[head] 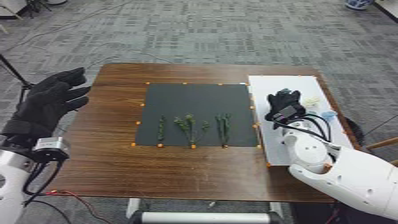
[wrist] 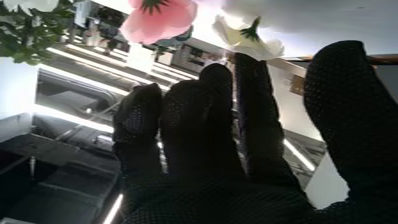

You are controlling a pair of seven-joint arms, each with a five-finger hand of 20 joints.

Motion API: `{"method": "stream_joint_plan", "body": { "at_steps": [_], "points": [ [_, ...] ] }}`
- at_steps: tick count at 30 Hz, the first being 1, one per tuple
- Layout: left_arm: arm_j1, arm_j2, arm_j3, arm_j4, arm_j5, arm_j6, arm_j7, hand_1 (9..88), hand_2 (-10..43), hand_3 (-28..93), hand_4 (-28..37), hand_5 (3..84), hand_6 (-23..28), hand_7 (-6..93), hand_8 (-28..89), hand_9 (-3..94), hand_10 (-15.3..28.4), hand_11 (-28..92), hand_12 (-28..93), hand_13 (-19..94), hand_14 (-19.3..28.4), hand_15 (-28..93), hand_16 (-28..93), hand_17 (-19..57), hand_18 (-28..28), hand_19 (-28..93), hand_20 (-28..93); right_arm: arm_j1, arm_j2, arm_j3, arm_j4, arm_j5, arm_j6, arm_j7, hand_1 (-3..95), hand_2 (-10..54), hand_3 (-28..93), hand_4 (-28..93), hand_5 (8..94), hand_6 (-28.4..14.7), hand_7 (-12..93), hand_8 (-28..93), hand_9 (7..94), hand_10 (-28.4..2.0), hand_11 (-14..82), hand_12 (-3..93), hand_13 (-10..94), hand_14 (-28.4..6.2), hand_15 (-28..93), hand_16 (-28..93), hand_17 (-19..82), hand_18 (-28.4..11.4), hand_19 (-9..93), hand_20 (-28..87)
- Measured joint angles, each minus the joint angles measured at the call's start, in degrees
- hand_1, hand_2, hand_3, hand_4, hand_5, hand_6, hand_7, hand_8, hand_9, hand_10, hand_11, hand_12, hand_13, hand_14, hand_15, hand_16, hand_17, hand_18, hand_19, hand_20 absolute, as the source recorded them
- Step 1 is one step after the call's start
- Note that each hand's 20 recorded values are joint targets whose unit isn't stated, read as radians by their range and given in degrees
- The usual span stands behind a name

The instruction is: Arrange flowers

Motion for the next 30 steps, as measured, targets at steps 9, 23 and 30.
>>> {"method": "stream_joint_plan", "body": {
  "at_steps": [9, 23, 30],
  "points": [
    [0.0, -0.04, -0.07, -0.02, 0.0, 0.25, 0.06, 26.1, -6.8, 69, -26.9, 25.8, 2.8, 24.4, -12, 19.7, 11.0, 26, 12, 13, 14.3, 43, -9, -8.0, 20.4, 40, 6, 3.7, -0.5, -3.9, 2.8, -0.2, 0.6, -0.6, 42.1, -9.5, 78, -28, 58.4, 2.0, 46, 3, 60.7, -9.5, 52.0, 64.5, 59, -9.5, 78, 46, 32, -20.2, 84, 56],
    [0.0, -0.04, -0.18, -0.02, -0.02, 0.28, 0.06, 26.1, -6.5, 69, -26.8, 25.8, 2.8, 24.4, -12, 19.7, 11.1, 26, 12, 13, 14.4, 43, -9, -8.1, 20.4, 40, 6, 5.1, 0.1, -6.1, 5.2, -0.5, 9.3, -3.5, 47.7, -9.5, 84, -28, 73.0, 2.3, 45, 11, 75.3, -7.2, 44.5, 70.9, 67, -8.5, 78, 47, 37, -20.8, 88, 56],
    [0.3, -0.04, -0.79, -0.08, -0.07, 0.29, 0.06, 26.3, -6.3, 69, -26.8, 25.8, 2.8, 24.2, -12, 19.8, 11.1, 26, 12, 13, 14.5, 43, -9, -8.1, 20.5, 40, 6, 4.3, 2.4, -5.3, -2.4, 0.3, 20.8, -4.8, 47.7, -9.5, 84, -28, 73.2, 1.7, 45, 11, 75.2, -7.3, 44.2, 71.5, 67, -8.5, 78, 47, 37, -20.6, 89, 56]
  ]
}}
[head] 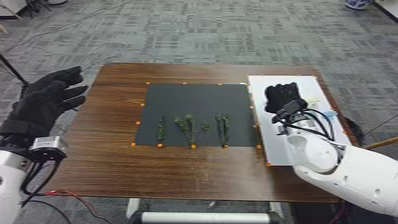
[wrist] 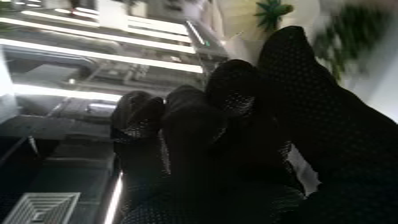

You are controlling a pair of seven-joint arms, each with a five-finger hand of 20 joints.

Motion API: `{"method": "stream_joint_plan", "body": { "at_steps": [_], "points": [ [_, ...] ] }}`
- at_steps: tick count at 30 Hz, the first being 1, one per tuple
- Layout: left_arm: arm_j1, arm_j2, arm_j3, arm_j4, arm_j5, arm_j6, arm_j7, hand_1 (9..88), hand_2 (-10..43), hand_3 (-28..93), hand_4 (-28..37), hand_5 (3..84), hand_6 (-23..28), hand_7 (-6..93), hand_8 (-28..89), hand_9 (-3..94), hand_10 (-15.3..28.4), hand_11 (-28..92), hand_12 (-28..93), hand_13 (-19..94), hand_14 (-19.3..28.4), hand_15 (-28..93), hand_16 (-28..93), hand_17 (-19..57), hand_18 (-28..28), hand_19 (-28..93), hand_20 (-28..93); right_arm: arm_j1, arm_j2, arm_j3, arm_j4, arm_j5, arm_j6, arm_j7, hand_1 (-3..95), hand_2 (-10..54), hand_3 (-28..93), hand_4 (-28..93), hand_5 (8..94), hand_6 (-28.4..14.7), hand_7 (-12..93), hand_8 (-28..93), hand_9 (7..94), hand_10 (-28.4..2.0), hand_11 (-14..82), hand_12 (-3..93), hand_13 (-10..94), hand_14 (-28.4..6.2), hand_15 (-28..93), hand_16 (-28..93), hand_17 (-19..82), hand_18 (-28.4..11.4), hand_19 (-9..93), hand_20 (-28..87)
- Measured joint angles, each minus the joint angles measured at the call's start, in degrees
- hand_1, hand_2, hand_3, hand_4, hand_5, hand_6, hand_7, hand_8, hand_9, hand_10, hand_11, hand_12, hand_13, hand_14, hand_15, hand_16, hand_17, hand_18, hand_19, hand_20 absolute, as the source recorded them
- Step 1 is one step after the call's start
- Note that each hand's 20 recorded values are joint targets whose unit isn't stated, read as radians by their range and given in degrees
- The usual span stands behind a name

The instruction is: Arrange flowers

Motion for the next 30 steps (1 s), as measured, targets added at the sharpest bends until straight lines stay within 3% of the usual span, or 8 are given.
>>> {"method": "stream_joint_plan", "body": {
  "at_steps": [3, 6, 9, 12, 18, 22, 25, 30],
  "points": [
    [-0.2, 0.4, 0.1, 0.25, -0.23, -0.02, -0.12, 26.4, -6.4, 69, -26.7, 25.8, 2.8, 24.3, -12, 19.8, 11.1, 26, 12, 13, 14.4, 43, -9, -8.1, 20.5, 40, 6, 1.8, -1.1, -0.2, -2.3, 2.9, 3.1, -3.5, 47.7, -9.5, 84, -28, 73.1, 1.7, 46, 11, 75.2, -7.4, 44.0, 71.1, 67, -8.4, 78, 47, 37, -20.3, 88, 56],
    [-1.3, 1.96, 1.01, 1.35, -0.57, -0.22, -0.48, 26.3, -6.2, 69, -26.7, 25.8, 2.8, 24.1, -11, 19.8, 11.1, 25, 12, 13, 14.3, 43, -9, -8.1, 20.5, 40, 6, 4.4, -3.8, -0.5, -2.9, 8.4, 4.3, -10.0, 47.8, -9.5, 84, -28, 73.2, 1.7, 46, 10, 75.0, -7.4, 43.8, 71.2, 67, -8.3, 78, 47, 37, -20.2, 88, 56],
    [-3.8, 4.8, 2.34, 3.22, -0.85, -0.8, -1.15, 26.2, -6.1, 69, -26.6, 25.8, 2.8, 24.0, -11, 19.8, 11.0, 25, 12, 13, 14.3, 42, -9, -8.1, 20.4, 40, 6, 7.6, -7.8, -2.1, -2.9, 12.2, 4.3, -15.6, 47.8, -9.5, 84, -28, 73.1, 1.9, 46, 9, 75.0, -7.4, 43.4, 71.2, 66, -8.3, 78, 47, 36, -20.0, 88, 56],
    [-7.0, 7.99, 3.46, 4.85, -1.06, -1.58, -1.74, 26.2, -6.1, 69, -26.5, 25.8, 2.8, 23.8, -11, 19.8, 11.1, 25, 12, 13, 14.3, 43, -9, -8.1, 20.4, 40, 7, 11.5, -12.8, -6.4, -2.6, 12.1, 4.2, -16.6, 47.9, -9.5, 84, -28, 73.2, 2.1, 47, 8, 75.3, -7.1, 43.5, 70.4, 66, -8.3, 78, 47, 36, -19.9, 88, 56],
    [-13.8, 12.66, 6.79, 6.29, -1.17, -2.13, -1.85, 26.6, -5.9, 69, -26.1, 25.7, 2.7, 23.6, -11, 19.8, 10.9, 26, 13, 13, 14.2, 43, -9, -8.1, 20.5, 40, 7, 14.7, -23.0, -8.9, -2.7, 12.6, 1.8, -18.5, 48.7, -9.5, 82, -28, 73.0, 3.3, 50, 1, 75.0, -7.3, 44.8, 68.3, 66, -8.2, 78, 46, 36, -19.6, 88, 55],
    [-18.5, 15.22, 10.77, 7.9, -1.22, -2.26, -1.75, 26.9, -5.9, 69, -25.7, 25.9, 2.9, 24.2, -11, 19.8, 11.2, 27, 13, 13, 14.2, 43, -9, -8.1, 20.4, 40, 7, 14.5, -28.7, -8.5, -1.7, 13.0, 0.6, -22.1, 49.3, -9.5, 82, -28, 71.6, 3.4, 51, -2, 74.8, -7.3, 45.2, 67.8, 66, -8.2, 78, 46, 36, -19.4, 87, 55],
    [-20.9, 16.32, 11.94, 8.41, -1.23, -2.72, -1.76, 27.1, -6.2, 70, -25.8, 25.9, 3.0, 24.9, -12, 19.7, 11.3, 27, 12, 12, 14.4, 44, -9, -8.2, 20.5, 40, 7, 15.0, -32.5, -11.3, 0.3, 12.7, 1.0, -20.9, 50.2, -9.5, 80, -28, 70.0, 3.2, 52, -2, 74.5, -7.3, 45.9, 67.2, 66, -8.2, 78, 46, 36, -19.3, 87, 55],
    [-23.3, 16.68, 12.87, 8.63, -1.23, -3.38, -1.75, 27.1, -6.3, 70, -26.2, 25.8, 3.0, 25.4, -12, 19.6, 11.4, 28, 12, 12, 14.5, 44, -9, -8.3, 20.4, 40, 7, 16.4, -38.6, -17.6, 7.4, 11.1, 1.9, -16.6, 50.5, -9.5, 80, -28, 69.5, 3.1, 53, -2, 74.3, -7.3, 46.1, 66.9, 66, -8.3, 78, 46, 36, -19.3, 87, 55]
  ]
}}
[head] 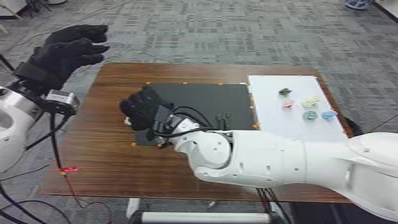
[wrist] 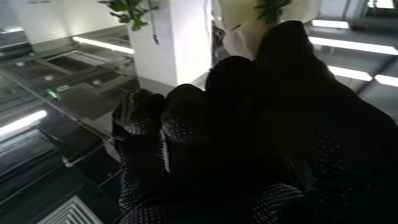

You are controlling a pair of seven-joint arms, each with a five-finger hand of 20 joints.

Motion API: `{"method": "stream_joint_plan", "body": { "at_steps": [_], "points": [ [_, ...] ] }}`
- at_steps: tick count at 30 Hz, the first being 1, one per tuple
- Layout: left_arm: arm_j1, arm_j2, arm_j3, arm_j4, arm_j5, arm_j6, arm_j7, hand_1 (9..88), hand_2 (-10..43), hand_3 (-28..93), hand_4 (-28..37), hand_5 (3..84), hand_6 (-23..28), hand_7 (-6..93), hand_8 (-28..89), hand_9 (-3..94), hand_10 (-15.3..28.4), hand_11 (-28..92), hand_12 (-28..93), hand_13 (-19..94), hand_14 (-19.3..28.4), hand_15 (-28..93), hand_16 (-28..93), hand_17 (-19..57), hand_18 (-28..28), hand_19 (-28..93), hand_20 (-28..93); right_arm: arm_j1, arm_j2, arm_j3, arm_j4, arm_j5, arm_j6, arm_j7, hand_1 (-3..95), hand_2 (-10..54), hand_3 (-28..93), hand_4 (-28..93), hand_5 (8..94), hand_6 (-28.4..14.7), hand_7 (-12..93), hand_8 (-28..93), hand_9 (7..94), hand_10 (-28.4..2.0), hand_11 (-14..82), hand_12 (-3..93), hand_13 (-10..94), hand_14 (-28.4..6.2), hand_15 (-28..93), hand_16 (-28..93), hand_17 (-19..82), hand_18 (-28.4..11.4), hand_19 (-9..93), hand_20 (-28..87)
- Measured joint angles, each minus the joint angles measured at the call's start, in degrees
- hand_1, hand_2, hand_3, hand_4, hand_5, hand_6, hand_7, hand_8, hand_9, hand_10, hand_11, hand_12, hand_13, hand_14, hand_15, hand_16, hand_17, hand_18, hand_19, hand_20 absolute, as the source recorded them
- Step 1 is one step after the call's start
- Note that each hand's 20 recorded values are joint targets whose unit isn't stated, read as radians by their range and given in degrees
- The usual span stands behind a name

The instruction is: Arrange flowers

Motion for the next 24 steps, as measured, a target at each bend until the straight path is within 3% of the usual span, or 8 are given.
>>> {"method": "stream_joint_plan", "body": {
  "at_steps": [10, 18, 24],
  "points": [
    [-3.4, -0.07, 4.74, 0.92, 0.0, -0.29, 0.14, 27.2, -6.2, 70, -26.5, 26.0, 3.2, 25.9, -13, 19.5, 11.5, 28, 11, 12, 14.8, 44, -9, -8.5, 20.1, 38, 7, 0.5, -6.9, -4.9, 11.0, -1.3, 1.2, 5.2, 51.3, -9.5, 78, -28, 69.0, 3.3, 53, -2, 73.8, -7.4, 45.9, 66.8, 65, -8.2, 78, 46, 36, -18.9, 87, 56],
    [-3.5, -0.26, 5.0, 1.02, 0.0, -0.41, 0.13, 27.5, -6.5, 71, -26.5, 26.2, 3.4, 26.5, -13, 19.6, 12.1, 29, 11, 12, 15.4, 45, -9, -9.1, 20.2, 37, 8, -1.4, -7.1, -1.9, 11.0, -2.5, -1.9, 5.0, 51.4, -9.5, 78, -28, 66.7, 3.3, 54, -2, 72.0, -7.1, 44.9, 67.7, 63, -8.1, 78, 47, 34, -18.2, 86, 56],
    [-4.4, -0.58, 6.09, 1.51, 0.0, -0.82, 0.01, 27.6, -6.3, 70, -26.9, 26.1, 3.4, 26.5, -13, 19.5, 12.0, 29, 11, 11, 15.5, 44, -9, -9.1, 20.3, 36, 9, -3.5, -7.4, -0.6, 11.2, -5.3, -5.9, 4.9, 51.2, -9.5, 77, -28, 66.2, 3.4, 54, -1, 71.3, -7.1, 45.1, 67.7, 62, -8.1, 78, 47, 34, -18.1, 85, 57]
  ]
}}
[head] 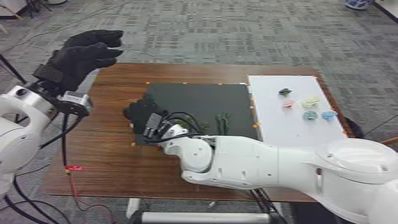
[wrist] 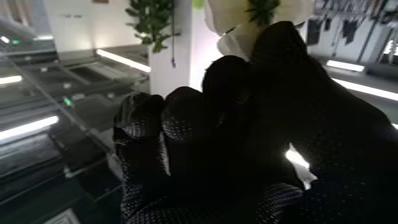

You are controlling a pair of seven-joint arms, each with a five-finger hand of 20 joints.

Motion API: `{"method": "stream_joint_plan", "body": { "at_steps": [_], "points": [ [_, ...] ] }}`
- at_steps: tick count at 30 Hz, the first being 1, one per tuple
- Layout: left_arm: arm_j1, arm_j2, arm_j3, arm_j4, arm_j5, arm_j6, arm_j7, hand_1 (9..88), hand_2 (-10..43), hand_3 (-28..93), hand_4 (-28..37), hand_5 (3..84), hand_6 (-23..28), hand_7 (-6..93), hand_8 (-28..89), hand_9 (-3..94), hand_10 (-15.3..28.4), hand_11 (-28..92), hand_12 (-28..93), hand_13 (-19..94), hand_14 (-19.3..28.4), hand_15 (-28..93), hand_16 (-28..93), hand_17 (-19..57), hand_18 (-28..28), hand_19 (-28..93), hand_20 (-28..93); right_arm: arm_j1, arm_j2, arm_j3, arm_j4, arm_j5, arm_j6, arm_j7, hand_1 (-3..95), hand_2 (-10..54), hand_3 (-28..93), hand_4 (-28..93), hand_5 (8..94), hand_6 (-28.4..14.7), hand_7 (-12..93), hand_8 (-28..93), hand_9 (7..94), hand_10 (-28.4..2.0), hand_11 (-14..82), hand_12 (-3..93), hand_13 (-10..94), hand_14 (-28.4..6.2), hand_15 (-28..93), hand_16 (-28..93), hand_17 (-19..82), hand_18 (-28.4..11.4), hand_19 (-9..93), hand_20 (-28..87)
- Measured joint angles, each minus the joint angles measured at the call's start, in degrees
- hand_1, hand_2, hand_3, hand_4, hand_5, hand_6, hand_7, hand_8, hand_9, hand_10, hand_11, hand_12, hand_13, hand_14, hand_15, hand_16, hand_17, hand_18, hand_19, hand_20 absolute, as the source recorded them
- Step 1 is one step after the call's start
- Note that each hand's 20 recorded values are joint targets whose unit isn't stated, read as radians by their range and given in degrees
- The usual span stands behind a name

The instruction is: Arrange flowers

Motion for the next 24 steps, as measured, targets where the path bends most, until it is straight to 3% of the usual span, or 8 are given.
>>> {"method": "stream_joint_plan", "body": {
  "at_steps": [6, 16, 24],
  "points": [
    [0.0, -0.33, -0.12, 0.0, -0.01, -0.36, -0.06, 27.2, -6.2, 70, -26.9, 26.1, 3.4, 26.0, -13, 19.5, 11.9, 28, 11, 12, 15.3, 42, -9, -8.9, 20.3, 35, 9, -2.1, 0.0, 1.0, 0.5, -1.1, -4.7, -0.2, 48.5, -9.5, 76, -28, 63.7, 3.3, 50, 0, 69.1, -6.3, 45.2, 67.2, 61, -7.9, 79, 47, 34, -18.4, 85, 57],
    [0.9, -0.57, -1.09, -0.13, -0.01, -0.39, -0.06, 27.1, -6.0, 70, -26.6, 26.1, 3.4, 24.5, -12, 19.4, 11.6, 25, 12, 12, 14.7, 37, -6, -8.3, 20.0, 33, 10, -1.0, -0.2, -1.9, 0.9, -1.5, -3.9, 7.9, 44.9, -9.5, 74, -28, 59.1, 2.5, 48, 3, 63.0, -8.0, 52.0, 63.7, 60, -8.5, 79, 48, 32, -19.0, 85, 58],
    [2.2, -0.84, -2.24, -0.38, -0.01, -0.33, 0.01, 26.9, -5.8, 69, -26.4, 26.0, 3.3, 23.4, -11, 19.5, 11.4, 24, 13, 12, 14.5, 36, -5, -8.1, 20.0, 34, 10, -0.4, 0.6, -0.8, 0.5, -1.3, -7.8, 7.7, 39.7, -9.5, 79, -28, 56.6, 2.0, 44, 4, 59.1, -9.1, 54.8, 61.4, 59, -9.0, 80, 48, 31, -19.0, 84, 59]
  ]
}}
